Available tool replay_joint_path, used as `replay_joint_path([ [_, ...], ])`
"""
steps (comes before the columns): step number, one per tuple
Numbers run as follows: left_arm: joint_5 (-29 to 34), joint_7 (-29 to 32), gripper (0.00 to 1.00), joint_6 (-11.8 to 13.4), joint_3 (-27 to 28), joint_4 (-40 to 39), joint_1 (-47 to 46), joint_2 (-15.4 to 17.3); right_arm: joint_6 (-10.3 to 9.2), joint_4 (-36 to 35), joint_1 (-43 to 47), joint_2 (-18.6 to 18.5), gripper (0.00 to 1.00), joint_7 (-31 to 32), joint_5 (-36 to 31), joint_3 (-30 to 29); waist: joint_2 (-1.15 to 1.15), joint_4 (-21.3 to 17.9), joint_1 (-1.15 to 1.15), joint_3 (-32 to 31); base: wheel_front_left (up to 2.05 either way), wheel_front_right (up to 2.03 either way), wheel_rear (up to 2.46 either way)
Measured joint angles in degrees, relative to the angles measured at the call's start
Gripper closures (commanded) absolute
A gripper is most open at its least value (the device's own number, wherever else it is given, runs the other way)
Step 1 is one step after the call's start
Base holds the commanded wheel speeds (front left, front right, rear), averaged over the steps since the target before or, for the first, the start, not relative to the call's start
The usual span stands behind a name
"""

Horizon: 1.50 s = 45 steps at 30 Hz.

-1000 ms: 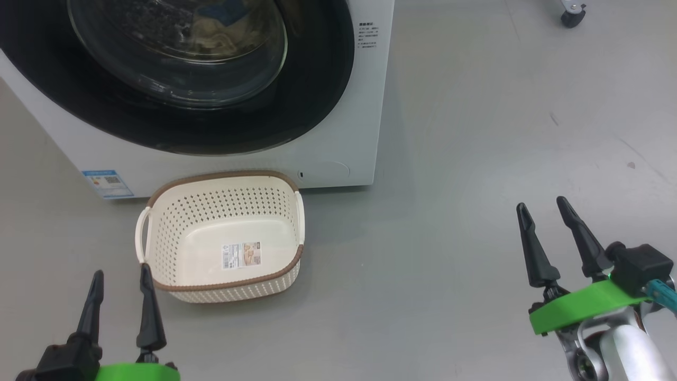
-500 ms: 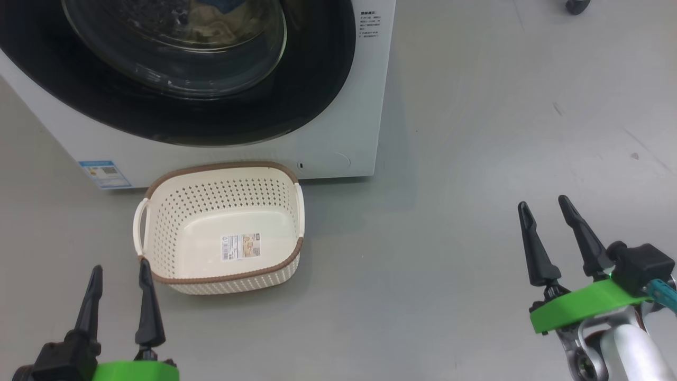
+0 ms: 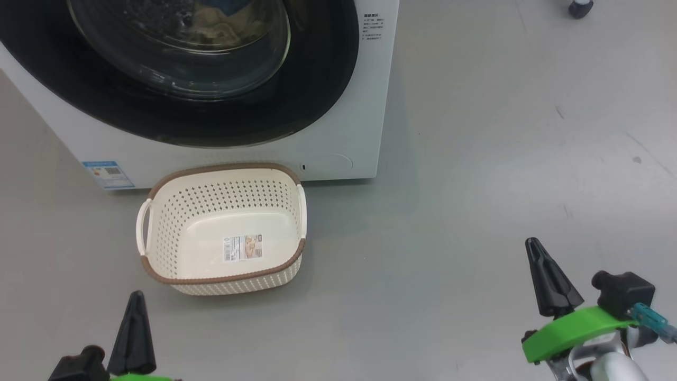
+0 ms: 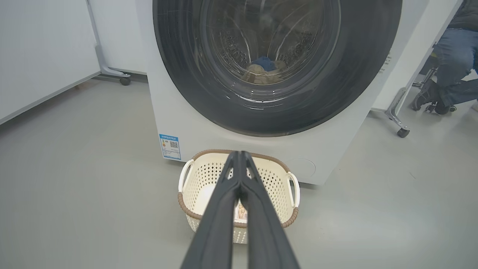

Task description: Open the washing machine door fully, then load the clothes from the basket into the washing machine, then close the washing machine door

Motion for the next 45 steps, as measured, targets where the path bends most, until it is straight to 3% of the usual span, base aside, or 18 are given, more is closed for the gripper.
replay_joint_path([
  [45,-29.04,7.47,1.00,-0.05,0.80,2.49,-1.88,-0.05,0.00,0.80,-0.59,-0.01,1.00,6.22,28.63,-2.29,0.00,0.89,0.00,-2.24,0.00,0.00,0.00],
])
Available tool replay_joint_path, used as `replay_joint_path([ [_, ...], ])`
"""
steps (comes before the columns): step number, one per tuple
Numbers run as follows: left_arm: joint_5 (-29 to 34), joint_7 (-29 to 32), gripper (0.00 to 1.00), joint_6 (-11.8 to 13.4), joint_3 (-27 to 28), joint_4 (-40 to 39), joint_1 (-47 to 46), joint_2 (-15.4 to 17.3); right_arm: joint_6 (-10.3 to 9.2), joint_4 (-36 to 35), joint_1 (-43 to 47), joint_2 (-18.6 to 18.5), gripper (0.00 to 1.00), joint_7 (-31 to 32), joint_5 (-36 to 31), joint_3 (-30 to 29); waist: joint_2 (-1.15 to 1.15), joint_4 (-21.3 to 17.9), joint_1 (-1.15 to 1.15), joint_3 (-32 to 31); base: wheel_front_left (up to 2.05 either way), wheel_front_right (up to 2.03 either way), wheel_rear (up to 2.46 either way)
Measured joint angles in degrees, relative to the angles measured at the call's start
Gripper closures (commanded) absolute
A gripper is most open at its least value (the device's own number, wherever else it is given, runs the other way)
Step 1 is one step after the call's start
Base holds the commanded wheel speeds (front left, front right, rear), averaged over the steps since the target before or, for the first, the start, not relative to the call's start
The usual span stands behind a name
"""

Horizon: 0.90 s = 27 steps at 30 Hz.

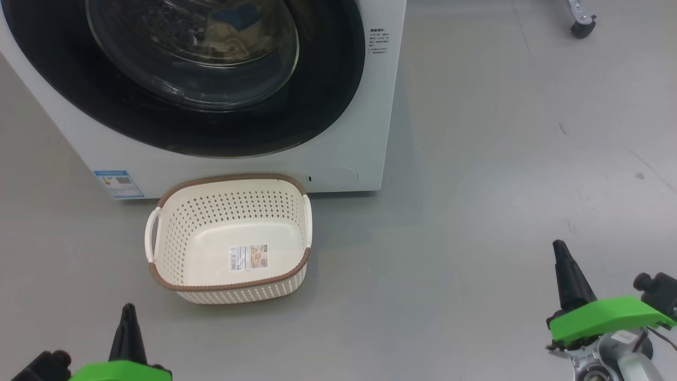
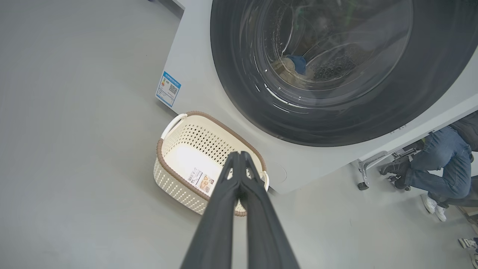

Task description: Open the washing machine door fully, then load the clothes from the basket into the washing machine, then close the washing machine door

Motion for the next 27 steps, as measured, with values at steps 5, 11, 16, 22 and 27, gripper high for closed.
replay_joint_path([
  [5,-3.30,0.59,1.00,-0.01,0.12,0.24,-0.25,-0.02,0.00,0.12,-0.08,0.00,1.00,0.75,3.21,-0.42,0.00,0.10,0.00,-0.25,0.00,0.00,0.00],
  [11,-7.26,1.70,1.00,-0.43,0.31,0.51,-0.97,-0.04,-0.01,0.30,-0.11,0.00,1.00,1.53,6.99,-0.87,0.00,0.22,0.00,-0.56,0.00,0.00,0.00],
  [16,-10.56,2.54,1.00,-0.43,0.43,0.82,-1.18,-0.05,-0.01,0.43,-0.19,0.00,1.00,2.44,10.20,-1.21,0.00,0.33,0.00,-0.82,0.00,0.00,0.00],
  [22,-14.50,3.60,1.00,-0.44,0.67,1.23,-1.37,-0.07,-0.01,0.64,-0.65,0.01,1.00,3.55,13.91,-1.64,0.00,0.45,0.00,-1.12,0.00,0.00,0.00],
  [27,-18.37,4.57,1.00,-0.49,0.81,1.66,-2.08,-0.09,-0.01,0.70,-0.88,0.01,1.00,4.44,17.70,-2.32,0.00,0.57,0.00,-1.43,0.00,0.00,0.00],
])
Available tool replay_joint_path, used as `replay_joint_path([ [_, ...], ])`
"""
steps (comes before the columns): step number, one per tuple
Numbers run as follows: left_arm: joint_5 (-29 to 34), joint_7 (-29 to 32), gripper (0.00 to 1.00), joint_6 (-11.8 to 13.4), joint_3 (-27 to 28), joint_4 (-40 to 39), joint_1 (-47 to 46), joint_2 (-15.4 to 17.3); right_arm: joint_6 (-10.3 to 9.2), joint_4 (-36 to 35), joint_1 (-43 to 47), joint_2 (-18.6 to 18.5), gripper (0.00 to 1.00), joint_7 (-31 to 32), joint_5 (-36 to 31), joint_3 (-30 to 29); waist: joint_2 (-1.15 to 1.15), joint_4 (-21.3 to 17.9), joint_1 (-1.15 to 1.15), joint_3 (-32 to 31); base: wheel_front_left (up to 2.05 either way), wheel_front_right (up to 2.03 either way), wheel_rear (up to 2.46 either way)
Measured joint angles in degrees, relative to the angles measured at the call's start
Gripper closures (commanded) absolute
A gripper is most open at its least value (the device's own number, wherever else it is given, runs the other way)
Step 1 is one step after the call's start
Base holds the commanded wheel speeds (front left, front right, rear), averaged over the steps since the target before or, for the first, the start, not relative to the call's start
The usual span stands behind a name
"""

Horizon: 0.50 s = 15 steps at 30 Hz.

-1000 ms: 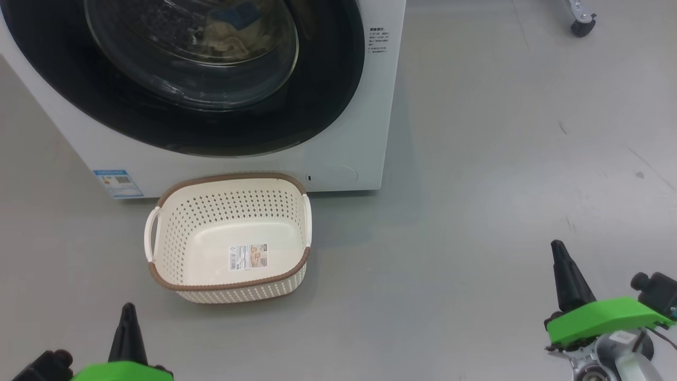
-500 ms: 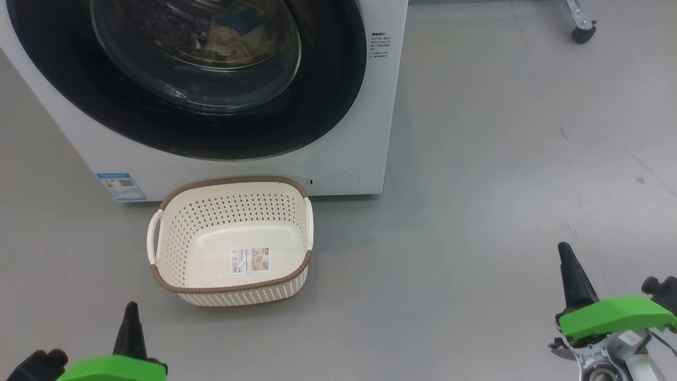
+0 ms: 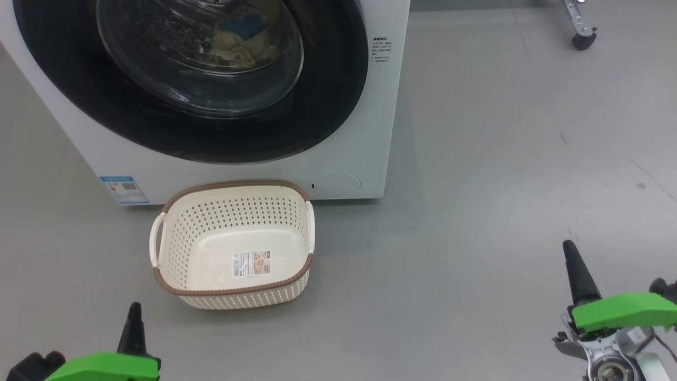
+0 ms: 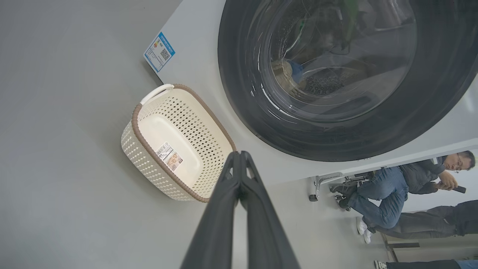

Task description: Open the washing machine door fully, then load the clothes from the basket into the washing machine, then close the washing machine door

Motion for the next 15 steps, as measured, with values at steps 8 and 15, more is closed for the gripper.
replay_joint_path([
  [8,-5.25,1.25,1.00,-0.01,0.19,0.42,-0.31,-0.01,-0.01,0.23,-0.01,0.02,1.00,1.21,4.91,-0.60,0.00,0.16,0.00,-0.41,0.00,0.00,0.00],
  [15,-9.96,2.52,1.00,-0.11,0.30,0.81,-0.92,-0.03,-0.02,0.33,-0.01,0.08,1.00,2.43,9.31,-1.18,0.00,0.30,0.00,-0.76,0.00,0.00,0.00],
])
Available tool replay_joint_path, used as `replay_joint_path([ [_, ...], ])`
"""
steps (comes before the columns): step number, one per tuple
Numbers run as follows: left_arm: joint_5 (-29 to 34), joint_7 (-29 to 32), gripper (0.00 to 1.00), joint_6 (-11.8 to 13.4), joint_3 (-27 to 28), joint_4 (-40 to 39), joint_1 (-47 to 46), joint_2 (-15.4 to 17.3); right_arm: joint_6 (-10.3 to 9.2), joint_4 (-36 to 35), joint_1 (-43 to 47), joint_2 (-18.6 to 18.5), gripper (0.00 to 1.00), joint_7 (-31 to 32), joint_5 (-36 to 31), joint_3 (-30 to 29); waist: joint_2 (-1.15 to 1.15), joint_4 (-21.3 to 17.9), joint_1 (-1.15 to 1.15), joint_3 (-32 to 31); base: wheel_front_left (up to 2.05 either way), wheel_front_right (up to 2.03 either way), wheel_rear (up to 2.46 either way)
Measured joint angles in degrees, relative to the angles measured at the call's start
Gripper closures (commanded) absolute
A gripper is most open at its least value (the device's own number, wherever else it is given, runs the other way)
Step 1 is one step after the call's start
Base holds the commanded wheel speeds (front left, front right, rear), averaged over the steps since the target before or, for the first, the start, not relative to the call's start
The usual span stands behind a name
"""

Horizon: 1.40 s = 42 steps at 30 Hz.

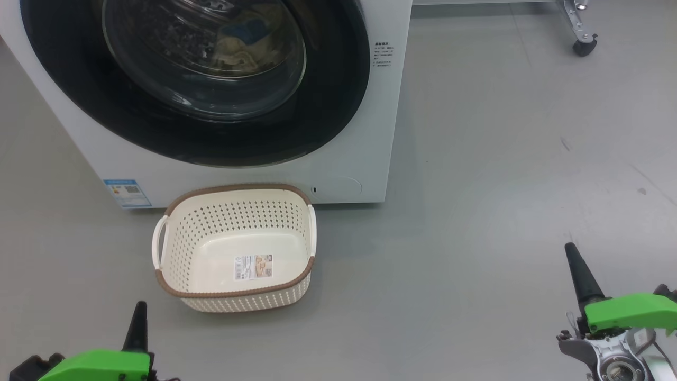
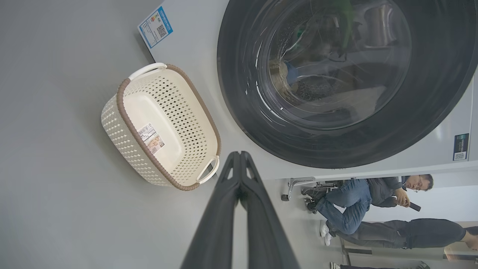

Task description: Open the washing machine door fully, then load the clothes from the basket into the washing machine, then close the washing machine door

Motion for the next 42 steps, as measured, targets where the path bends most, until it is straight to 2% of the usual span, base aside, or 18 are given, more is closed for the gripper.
replay_joint_path([
  [35,-22.40,5.50,1.00,-0.37,0.85,2.07,-2.57,-0.18,-0.01,0.97,-1.07,0.88,1.00,5.67,21.02,-3.20,0.00,0.70,0.00,-1.73,0.00,0.00,0.00],
  [42,-23.26,5.50,1.00,-0.38,0.91,2.15,-2.74,-0.19,-0.01,1.01,-1.07,0.97,1.00,5.72,21.96,-3.44,0.00,0.72,0.00,-1.77,0.00,0.00,0.00],
])
